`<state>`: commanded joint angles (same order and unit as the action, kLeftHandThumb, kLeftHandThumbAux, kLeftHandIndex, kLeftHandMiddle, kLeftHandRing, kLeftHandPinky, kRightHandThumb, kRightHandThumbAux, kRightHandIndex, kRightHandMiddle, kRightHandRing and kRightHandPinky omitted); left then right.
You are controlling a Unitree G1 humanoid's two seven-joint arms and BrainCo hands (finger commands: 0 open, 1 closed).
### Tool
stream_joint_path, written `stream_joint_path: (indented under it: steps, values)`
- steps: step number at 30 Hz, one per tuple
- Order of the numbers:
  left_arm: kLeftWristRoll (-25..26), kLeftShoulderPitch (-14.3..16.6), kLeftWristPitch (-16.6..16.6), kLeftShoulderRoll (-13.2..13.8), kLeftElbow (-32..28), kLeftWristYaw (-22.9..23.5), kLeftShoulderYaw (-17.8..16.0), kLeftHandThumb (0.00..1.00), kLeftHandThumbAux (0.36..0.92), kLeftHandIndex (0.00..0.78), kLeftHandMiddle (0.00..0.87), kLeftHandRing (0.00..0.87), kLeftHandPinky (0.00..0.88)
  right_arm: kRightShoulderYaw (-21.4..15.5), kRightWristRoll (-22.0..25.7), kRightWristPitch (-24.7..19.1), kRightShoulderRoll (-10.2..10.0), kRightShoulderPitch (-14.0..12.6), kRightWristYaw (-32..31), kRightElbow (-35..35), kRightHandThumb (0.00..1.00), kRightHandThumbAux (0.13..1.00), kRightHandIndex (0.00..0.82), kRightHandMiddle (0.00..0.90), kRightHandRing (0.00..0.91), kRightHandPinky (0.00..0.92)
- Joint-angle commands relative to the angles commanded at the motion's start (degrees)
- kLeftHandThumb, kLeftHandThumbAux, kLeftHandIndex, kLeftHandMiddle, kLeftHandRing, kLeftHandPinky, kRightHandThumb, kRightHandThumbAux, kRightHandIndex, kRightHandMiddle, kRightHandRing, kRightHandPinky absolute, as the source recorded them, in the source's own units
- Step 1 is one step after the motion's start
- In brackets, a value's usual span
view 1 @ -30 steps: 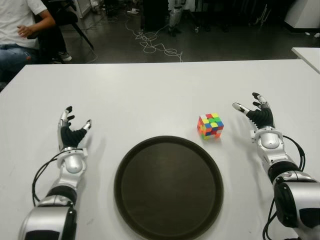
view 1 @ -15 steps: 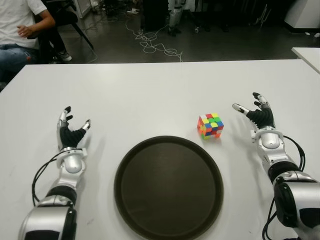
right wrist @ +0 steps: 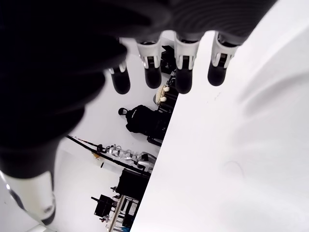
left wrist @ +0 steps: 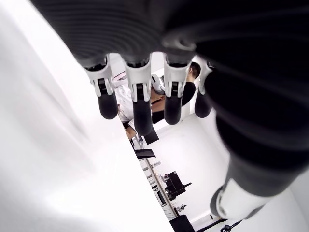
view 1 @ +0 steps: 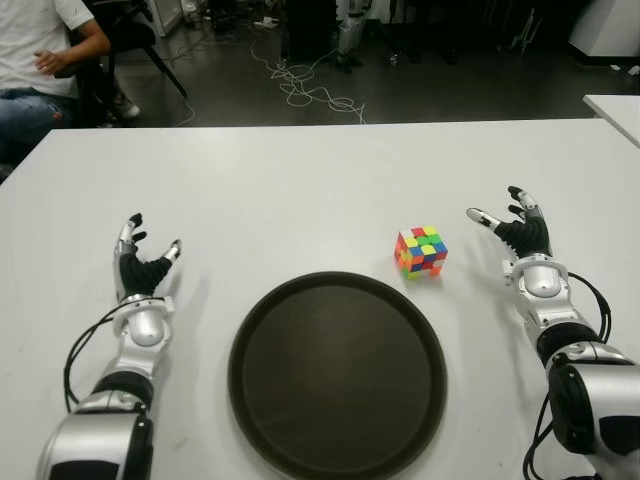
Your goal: Pick up the Rubik's Cube and put it in the plate
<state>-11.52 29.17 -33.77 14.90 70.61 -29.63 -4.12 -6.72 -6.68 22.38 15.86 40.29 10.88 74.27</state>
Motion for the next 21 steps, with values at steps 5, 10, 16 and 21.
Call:
stream_joint_path:
  steps: [5, 10, 16, 21]
  values:
    - [-0.07, -0.05, -0.03, 0.04, -0.08, 0.08, 0.08, 0.000, 0.787, 0.126, 0.151, 0.142, 0.102, 0.49, -0.48, 0.49, 0.15, -0.07, -0.24, -0.04, 0.000, 0.641, 0.118, 0.072, 0.087, 0.096]
    - [-0.31, -0.01, 0.17, 0.23, -0.09, 0.22, 0.30, 0.000, 0.790, 0.127, 0.152, 0.142, 0.101, 0.91, -1.01, 1.10, 0.28, -0.18, -0.14, -0.09, 0.000, 0.625, 0.128, 0.085, 0.095, 0.094]
    - [0.07, 0.12, 0.76, 0.17, 0.04, 0.78, 0.07, 0.000, 0.788, 0.127, 0.151, 0.140, 0.096, 0.99, -0.96, 1.53, 0.33, -0.28, -0.30, -0.11, 0.000, 0.618, 0.129, 0.081, 0.087, 0.089]
    - [0.31, 0.17, 1.17, 0.17, 0.08, 1.10, -0.07, 0.000, 0.777, 0.127, 0.146, 0.132, 0.089, 0.84, -0.71, 1.66, 0.26, -0.31, -0.22, -0.08, 0.000, 0.607, 0.133, 0.082, 0.090, 0.096]
